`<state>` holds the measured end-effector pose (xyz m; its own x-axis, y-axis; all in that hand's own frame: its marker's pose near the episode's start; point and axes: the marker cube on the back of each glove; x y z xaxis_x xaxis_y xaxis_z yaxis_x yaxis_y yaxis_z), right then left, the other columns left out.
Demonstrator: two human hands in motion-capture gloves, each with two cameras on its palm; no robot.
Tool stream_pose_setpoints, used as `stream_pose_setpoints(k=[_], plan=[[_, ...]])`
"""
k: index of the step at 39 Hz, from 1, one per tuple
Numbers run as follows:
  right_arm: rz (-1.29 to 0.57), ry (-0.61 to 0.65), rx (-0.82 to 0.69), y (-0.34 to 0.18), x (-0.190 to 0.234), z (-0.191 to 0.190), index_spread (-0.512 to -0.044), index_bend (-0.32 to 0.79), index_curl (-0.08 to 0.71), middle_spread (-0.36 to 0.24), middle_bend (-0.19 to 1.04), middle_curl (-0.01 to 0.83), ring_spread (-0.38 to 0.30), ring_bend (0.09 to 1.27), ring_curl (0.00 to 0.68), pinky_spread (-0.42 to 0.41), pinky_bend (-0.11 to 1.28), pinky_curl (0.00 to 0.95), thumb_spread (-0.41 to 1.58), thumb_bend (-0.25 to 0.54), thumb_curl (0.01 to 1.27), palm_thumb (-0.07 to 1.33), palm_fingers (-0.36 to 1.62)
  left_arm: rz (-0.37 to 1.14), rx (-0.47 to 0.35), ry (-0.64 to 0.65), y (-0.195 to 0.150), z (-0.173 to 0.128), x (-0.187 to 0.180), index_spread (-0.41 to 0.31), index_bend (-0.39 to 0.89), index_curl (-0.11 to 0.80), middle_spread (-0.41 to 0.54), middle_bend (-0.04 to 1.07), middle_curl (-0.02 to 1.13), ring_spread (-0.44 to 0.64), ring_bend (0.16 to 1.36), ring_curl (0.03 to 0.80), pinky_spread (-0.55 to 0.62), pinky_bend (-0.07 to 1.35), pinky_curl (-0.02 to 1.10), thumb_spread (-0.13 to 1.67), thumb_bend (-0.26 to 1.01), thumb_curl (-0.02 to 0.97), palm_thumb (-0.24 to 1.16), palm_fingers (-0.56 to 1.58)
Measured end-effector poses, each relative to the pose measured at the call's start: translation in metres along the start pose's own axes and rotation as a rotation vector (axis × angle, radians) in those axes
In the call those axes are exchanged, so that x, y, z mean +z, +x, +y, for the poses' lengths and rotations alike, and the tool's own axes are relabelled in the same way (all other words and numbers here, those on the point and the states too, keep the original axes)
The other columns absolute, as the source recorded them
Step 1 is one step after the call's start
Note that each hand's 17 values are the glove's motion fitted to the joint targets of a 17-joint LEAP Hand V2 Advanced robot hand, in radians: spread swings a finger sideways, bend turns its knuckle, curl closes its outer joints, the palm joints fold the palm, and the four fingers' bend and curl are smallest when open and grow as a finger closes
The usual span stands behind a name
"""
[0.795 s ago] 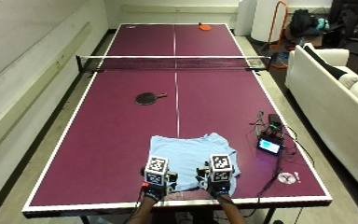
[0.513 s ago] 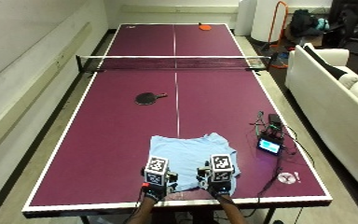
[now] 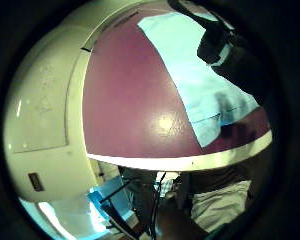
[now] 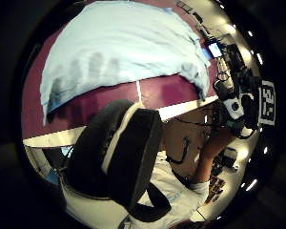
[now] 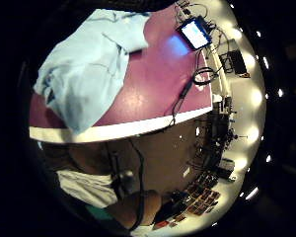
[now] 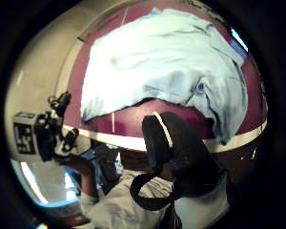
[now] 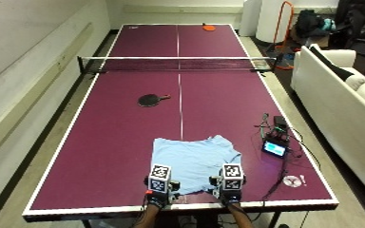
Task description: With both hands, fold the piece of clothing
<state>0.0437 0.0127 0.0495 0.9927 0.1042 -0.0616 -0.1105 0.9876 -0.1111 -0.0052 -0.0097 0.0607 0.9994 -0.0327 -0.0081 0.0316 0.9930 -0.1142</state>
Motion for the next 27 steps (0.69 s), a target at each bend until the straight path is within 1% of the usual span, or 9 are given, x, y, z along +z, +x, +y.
stream_pose_setpoints(k=[7,10,13,16,19,22,24,25,27], plan=[[-0.008,-0.078,-0.015,0.01,0.049,-0.018,-0.344,0.06,0.107,-0.012,0.23,0.283,0.115,0.51,0.263,0.237,0.6,0.333,1.2,0.106,0.2,0.44,0.08,0.005,-0.005,-0.066,-0.004,-0.001,0.037,-0.035,0.12,0.157,0.053,0.16,0.3,0.09,0.69,0.315,0.2,0.53,0.34,1.05,-0.02,0.177,0.0,0.37],[-0.031,-0.097,-0.025,0.012,0.056,-0.016,-0.343,0.06,0.101,-0.009,0.2,0.285,0.075,0.55,0.277,0.201,0.63,0.345,1.19,0.092,0.21,0.46,0.08,0.015,-0.014,0.007,-0.007,-0.005,0.053,-0.044,0.14,0.173,0.06,0.15,0.3,0.09,0.69,0.314,0.2,0.53,0.35,1.06,-0.01,0.187,0.02,0.37],[-0.063,-0.071,-0.042,0.012,0.058,-0.013,-0.34,0.08,0.104,-0.016,0.17,0.28,0.015,0.61,0.287,0.152,0.66,0.348,1.18,0.092,0.22,0.5,0.14,0.034,-0.046,0.142,-0.012,-0.008,0.063,-0.064,0.2,0.209,0.058,0.15,0.29,0.09,0.66,0.305,0.18,0.51,0.34,1.09,-0.01,0.193,0.03,0.4],[-0.054,0.001,-0.051,0.014,0.061,-0.015,-0.345,0.22,0.154,-0.065,0.23,0.299,-0.053,0.6,0.281,0.114,0.57,0.32,1.22,0.118,0.24,0.56,0.33,0.043,-0.071,0.277,-0.016,-0.013,0.068,-0.103,0.28,0.256,0.011,0.18,0.3,0.06,0.63,0.298,0.16,0.45,0.33,1.15,0.02,0.205,0.09,0.52],[-0.004,0.115,-0.054,0.018,0.069,-0.024,-0.348,0.26,0.191,-0.111,0.29,0.324,-0.103,0.55,0.27,0.08,0.49,0.3,1.25,0.132,0.25,0.6,0.45,0.048,-0.084,0.37,-0.018,-0.012,0.066,-0.132,0.31,0.285,-0.038,0.2,0.31,0.01,0.6,0.287,0.13,0.4,0.32,1.2,0.05,0.213,0.15,0.61],[0.089,0.345,-0.076,0.024,0.063,-0.038,-0.35,0.27,0.229,-0.147,0.32,0.341,-0.146,0.52,0.277,0.053,0.44,0.297,1.28,0.138,0.25,0.63,0.53,0.058,-0.081,0.451,-0.015,-0.009,0.059,-0.167,0.33,0.313,-0.11,0.22,0.33,-0.05,0.58,0.29,0.08,0.35,0.31,1.25,0.09,0.228,0.23,0.74],[0.152,0.519,-0.102,0.026,0.051,-0.048,-0.35,0.27,0.244,-0.175,0.34,0.353,-0.187,0.53,0.28,0.019,0.41,0.29,1.3,0.155,0.26,0.67,0.67,0.025,-0.075,0.523,-0.016,-0.008,0.052,-0.199,0.35,0.334,-0.152,0.25,0.34,-0.1,0.58,0.292,0.04,0.31,0.31,1.27,0.13,0.246,0.31,0.87],[0.166,0.54,-0.117,0.027,0.049,-0.046,-0.349,0.26,0.247,-0.184,0.33,0.352,-0.197,0.53,0.277,0.012,0.41,0.288,1.31,0.158,0.26,0.68,0.7,-0.001,-0.073,0.56,-0.017,-0.008,0.048,-0.203,0.34,0.335,-0.161,0.23,0.33,-0.11,0.56,0.284,0.04,0.3,0.3,1.27,0.13,0.248,0.32,0.86],[0.149,0.448,-0.15,0.027,0.052,-0.03,-0.349,0.24,0.258,-0.204,0.35,0.362,-0.23,0.54,0.284,-0.023,0.39,0.283,1.31,0.176,0.26,0.72,0.83,-0.035,-0.058,0.625,-0.019,-0.003,0.037,-0.225,0.35,0.351,-0.189,0.23,0.35,-0.15,0.55,0.296,0.0,0.28,0.31,1.28,0.14,0.257,0.37,0.93]])
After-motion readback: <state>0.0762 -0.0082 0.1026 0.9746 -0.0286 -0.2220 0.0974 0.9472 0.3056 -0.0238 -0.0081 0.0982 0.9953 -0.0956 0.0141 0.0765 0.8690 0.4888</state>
